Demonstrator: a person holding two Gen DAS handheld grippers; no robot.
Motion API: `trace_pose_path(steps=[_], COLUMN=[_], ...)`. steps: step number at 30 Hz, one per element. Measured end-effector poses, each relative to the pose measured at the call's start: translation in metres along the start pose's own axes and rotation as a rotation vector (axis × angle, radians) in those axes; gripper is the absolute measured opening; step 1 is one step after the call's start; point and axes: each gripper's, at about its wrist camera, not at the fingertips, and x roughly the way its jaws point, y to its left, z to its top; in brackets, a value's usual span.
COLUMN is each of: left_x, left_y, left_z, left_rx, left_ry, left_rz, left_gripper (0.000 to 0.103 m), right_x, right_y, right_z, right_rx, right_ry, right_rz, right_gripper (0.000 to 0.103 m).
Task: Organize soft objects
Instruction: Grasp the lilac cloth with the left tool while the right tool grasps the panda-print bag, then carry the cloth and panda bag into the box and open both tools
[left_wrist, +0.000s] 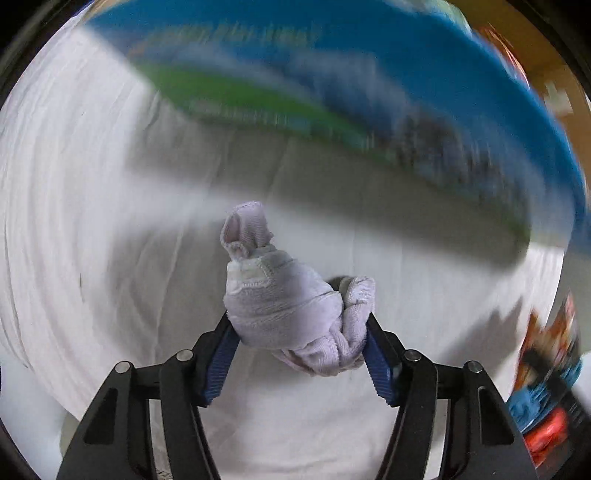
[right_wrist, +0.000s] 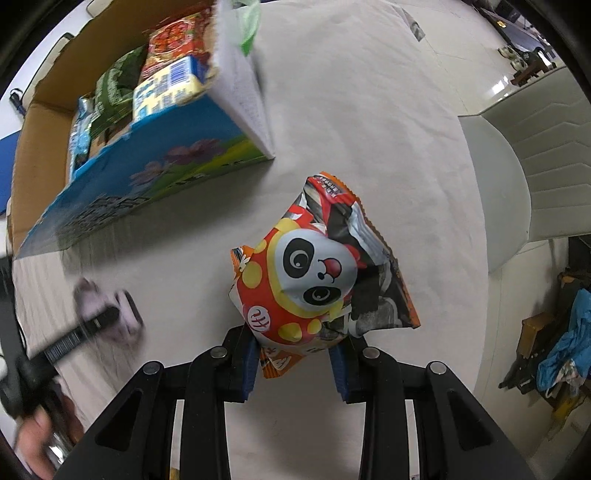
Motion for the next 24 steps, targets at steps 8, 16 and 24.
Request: trace_pose_path(steps=[8, 16, 24], left_x=[0.030, 0.037, 0.027], left_y=[0.029, 0.008, -0.026], left_z=[-0.030, -0.018, -0.037], left_rx=[-0.073, -0.050, 0.055], left_ry=[0.090, 0.064, -0.025], left_rz=[-0.081, -0.054, 0.019], left_gripper=[0.068, 0.050, 0.040], right_x=[0.008, 0.014, 0.009], right_y=[0.002, 0.004, 0.004], right_z=[-0.003, -0.001, 0.001], right_rx=[-0.019, -0.045, -0.077], right_ry=[0.016, 0.025, 0.017], right_rz=[-0.006, -0.008, -0.002], right_gripper=[0.035, 0.035, 0.035])
